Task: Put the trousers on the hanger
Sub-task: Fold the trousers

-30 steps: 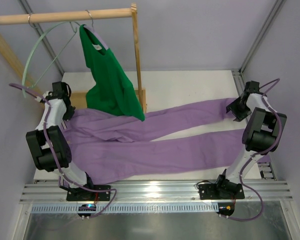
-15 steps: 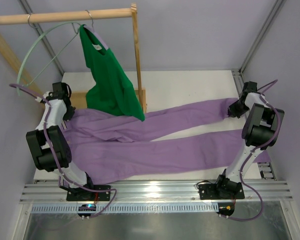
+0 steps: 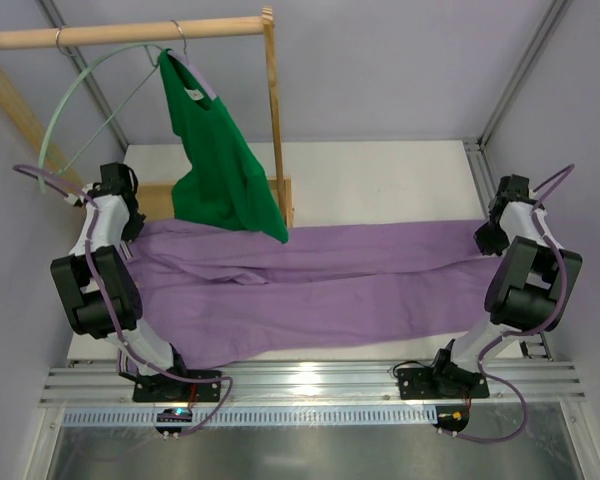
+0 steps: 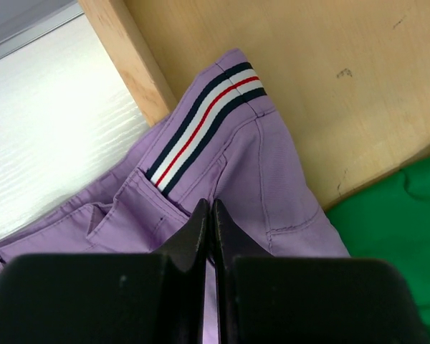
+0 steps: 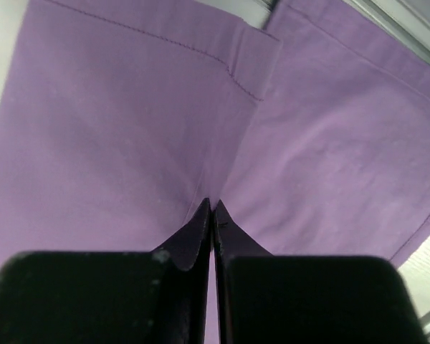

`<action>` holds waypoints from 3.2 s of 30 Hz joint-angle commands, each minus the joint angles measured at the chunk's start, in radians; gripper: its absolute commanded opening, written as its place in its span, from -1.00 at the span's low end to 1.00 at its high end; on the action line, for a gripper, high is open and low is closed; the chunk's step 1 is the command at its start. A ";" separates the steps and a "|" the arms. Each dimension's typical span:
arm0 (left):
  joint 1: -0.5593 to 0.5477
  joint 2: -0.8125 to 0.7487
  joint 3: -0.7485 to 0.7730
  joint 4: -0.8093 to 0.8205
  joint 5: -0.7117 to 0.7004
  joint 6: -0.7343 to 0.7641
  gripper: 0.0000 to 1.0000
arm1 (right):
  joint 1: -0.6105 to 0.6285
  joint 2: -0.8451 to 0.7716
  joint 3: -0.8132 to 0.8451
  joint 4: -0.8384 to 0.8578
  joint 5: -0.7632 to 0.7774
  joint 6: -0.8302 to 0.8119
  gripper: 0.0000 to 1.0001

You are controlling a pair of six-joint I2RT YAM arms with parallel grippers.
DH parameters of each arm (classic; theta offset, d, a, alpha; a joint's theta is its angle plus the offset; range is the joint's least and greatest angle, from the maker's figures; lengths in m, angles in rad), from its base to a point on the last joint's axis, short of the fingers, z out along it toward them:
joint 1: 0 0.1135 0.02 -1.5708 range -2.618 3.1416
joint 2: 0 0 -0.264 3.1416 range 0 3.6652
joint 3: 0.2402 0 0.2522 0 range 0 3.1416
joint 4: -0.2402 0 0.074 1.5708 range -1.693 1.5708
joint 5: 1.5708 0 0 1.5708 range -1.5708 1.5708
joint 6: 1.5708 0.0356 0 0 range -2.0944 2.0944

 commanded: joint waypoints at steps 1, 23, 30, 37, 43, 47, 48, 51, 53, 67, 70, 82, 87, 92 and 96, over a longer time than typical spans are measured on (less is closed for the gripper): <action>0.021 0.017 0.050 -0.019 -0.036 0.025 -0.99 | -0.025 -0.018 -0.079 -0.002 0.039 -0.021 -0.92; 0.019 -0.020 0.001 0.024 0.081 0.035 -0.99 | 0.007 0.170 0.350 -0.189 -0.191 -0.170 0.20; 0.019 -0.037 -0.005 0.029 0.073 0.043 -0.99 | 0.006 0.400 0.563 -0.286 -0.132 0.012 0.19; 0.021 -0.031 -0.020 0.038 0.058 0.031 -0.99 | 0.009 0.497 0.606 -0.274 -0.087 0.045 -0.15; 0.021 -0.008 0.032 0.029 0.021 0.034 -0.99 | 0.009 0.443 0.643 -0.213 -0.077 -0.006 -0.93; 0.022 0.023 0.076 0.018 0.004 0.028 -0.99 | 0.009 0.309 0.605 -0.148 -0.020 -0.008 -0.93; 0.021 0.026 0.084 0.017 0.000 0.026 -0.99 | 0.009 0.287 0.577 -0.110 -0.008 -0.005 -0.92; 0.022 0.041 0.095 0.035 -0.002 0.008 -1.00 | 0.007 0.262 0.562 -0.064 0.015 -0.006 -0.92; 0.022 0.049 0.100 0.064 0.004 0.000 -1.00 | 0.006 0.276 0.574 -0.053 -0.023 -0.012 -0.93; 0.018 0.104 0.130 0.159 0.159 0.061 -0.57 | 0.033 0.411 0.629 0.004 -0.205 -0.038 -0.48; 0.013 0.051 0.109 0.167 0.193 0.083 0.02 | 0.064 0.390 0.649 -0.015 -0.242 -0.089 -0.08; -0.013 -0.224 -0.052 -0.051 0.054 0.014 0.35 | 0.245 0.008 0.289 -0.004 -0.331 -0.106 0.16; -0.013 -0.325 -0.193 -0.141 0.000 -0.072 0.39 | 0.348 -0.146 0.055 0.054 -0.368 -0.092 0.17; -0.010 -0.442 -0.327 -0.191 0.000 -0.172 0.39 | 0.437 -0.297 -0.113 0.090 -0.380 -0.098 0.17; 0.039 -0.511 -0.425 -0.200 0.088 -0.247 0.38 | 0.480 -0.371 -0.165 0.091 -0.386 -0.112 0.16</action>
